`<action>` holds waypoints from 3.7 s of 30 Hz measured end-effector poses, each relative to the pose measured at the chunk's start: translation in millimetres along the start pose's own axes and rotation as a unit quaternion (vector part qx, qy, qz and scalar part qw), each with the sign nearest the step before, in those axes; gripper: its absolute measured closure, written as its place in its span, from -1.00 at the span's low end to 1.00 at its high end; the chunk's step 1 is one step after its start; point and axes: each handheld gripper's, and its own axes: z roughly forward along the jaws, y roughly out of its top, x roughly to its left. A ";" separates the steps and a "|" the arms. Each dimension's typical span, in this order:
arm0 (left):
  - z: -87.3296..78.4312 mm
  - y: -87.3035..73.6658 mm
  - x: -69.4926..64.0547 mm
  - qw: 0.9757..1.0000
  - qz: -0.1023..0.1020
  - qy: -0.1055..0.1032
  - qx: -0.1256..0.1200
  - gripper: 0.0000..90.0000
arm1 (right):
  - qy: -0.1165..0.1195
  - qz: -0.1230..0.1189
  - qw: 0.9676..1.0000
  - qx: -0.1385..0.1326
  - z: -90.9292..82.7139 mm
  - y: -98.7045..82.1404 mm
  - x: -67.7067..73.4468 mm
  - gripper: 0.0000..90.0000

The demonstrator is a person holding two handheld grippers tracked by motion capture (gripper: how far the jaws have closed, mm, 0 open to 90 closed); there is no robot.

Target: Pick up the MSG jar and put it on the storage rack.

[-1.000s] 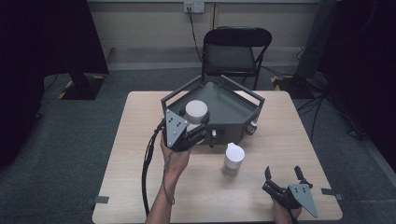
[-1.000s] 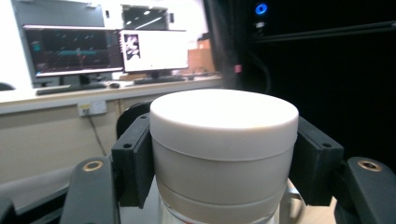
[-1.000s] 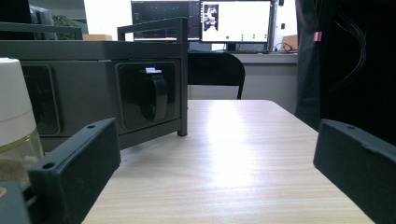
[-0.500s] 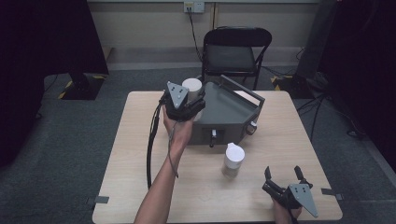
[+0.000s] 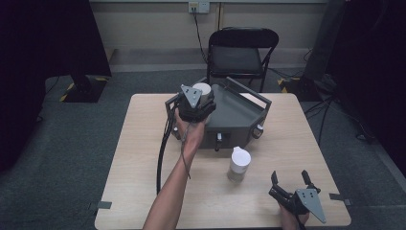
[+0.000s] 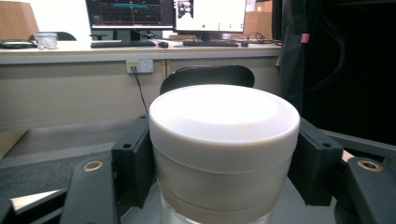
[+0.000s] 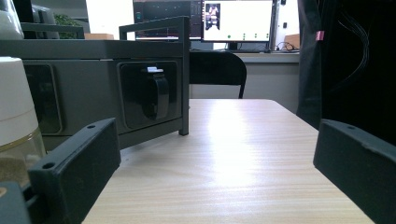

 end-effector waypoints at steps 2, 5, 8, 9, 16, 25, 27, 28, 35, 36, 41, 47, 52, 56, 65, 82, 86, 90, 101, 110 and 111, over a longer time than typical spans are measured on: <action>1.4 -1.2 -0.4 1.000 0.001 0.003 0.000 -0.25 | 0.000 0.000 1.000 0.000 0.0 0.0 0.0 -1.00; 4.4 -2.5 0.7 1.000 -0.004 0.004 0.004 -0.25 | 0.000 0.000 1.000 0.000 0.0 -0.1 -0.1 -1.00; 7.2 -5.2 0.4 1.000 -0.001 0.005 0.008 -0.25 | 0.000 0.000 1.000 0.000 0.0 0.0 -0.1 -1.00; 8.0 -6.5 0.1 1.000 -0.001 0.006 0.008 -0.25 | 0.000 0.000 1.000 0.000 0.0 0.0 -0.1 -1.00; 8.0 -11.6 -8.7 1.000 0.012 0.020 0.004 -0.25 | 0.000 -0.001 1.000 0.000 0.0 -0.1 0.0 -1.00; 8.3 -18.3 -13.1 0.999 0.008 0.032 -0.006 -0.25 | 0.000 -0.001 1.000 0.000 0.0 -0.1 0.1 -1.00; 8.4 -18.3 -12.8 0.999 0.006 0.032 -0.006 -0.25 | 0.000 -0.001 1.000 0.000 0.0 -0.1 0.1 -1.00; 8.3 -18.2 -12.8 0.999 0.007 0.032 -0.006 -0.25 | 0.000 -0.001 1.000 0.000 0.0 -0.1 0.2 -1.00; 8.0 -18.5 -12.8 0.999 0.006 0.032 -0.006 -0.25 | -0.002 -0.001 1.000 0.000 -0.1 -0.1 0.7 -1.00; 8.0 -18.5 -12.6 0.999 0.006 0.032 -0.006 -0.25 | -0.002 -0.001 1.000 0.000 -0.1 -0.1 0.7 -1.00; 8.0 -18.0 -9.5 1.000 0.007 0.026 -0.005 -0.25 | -0.002 -0.001 1.000 0.000 0.0 0.0 1.0 -1.00; 5.3 -28.2 -9.4 0.999 0.003 0.042 -0.022 -0.68 | -0.003 -0.001 1.000 0.000 0.0 -0.1 1.1 -1.00; 3.1 -33.6 -5.5 0.998 -0.008 0.049 -0.032 -0.99 | -0.003 -0.001 1.000 0.000 0.0 0.0 1.2 -1.00; 0.4 -33.9 -5.1 0.998 -0.006 0.044 -0.034 -1.00 | -0.004 -0.001 1.000 0.000 0.0 0.0 1.6 -1.00; -6.6 -33.7 -2.0 0.999 -0.016 0.028 -0.034 -1.00 | -0.004 -0.001 1.000 0.000 0.0 0.0 1.6 -1.00; -34.8 -50.4 -0.9 0.998 -0.015 0.029 -0.060 -1.00 | -0.005 -0.001 1.000 0.000 0.0 0.0 1.9 -1.00; -41.1 -50.0 -0.7 0.998 -0.012 0.028 -0.058 -1.00 | -0.005 -0.001 1.000 0.000 -0.1 0.0 2.0 -1.00; -46.9 -52.8 -2.5 0.997 -0.009 0.030 -0.066 -1.00 | -0.005 -0.001 1.000 0.000 -0.1 0.0 2.1 -1.00; -72.0 -69.7 -10.2 0.996 -0.015 0.035 -0.082 -1.00 | -0.007 -0.001 1.000 0.000 -0.1 0.0 2.4 -1.00; -94.6 -83.3 -14.1 0.995 -0.025 0.039 -0.093 -1.00 | -0.007 -0.001 1.000 0.000 -0.1 0.0 2.7 -1.00; -96.5 -85.0 -14.7 0.994 -0.022 0.039 -0.095 -1.00 | -0.007 -0.001 1.000 0.000 -0.1 0.0 2.7 -1.00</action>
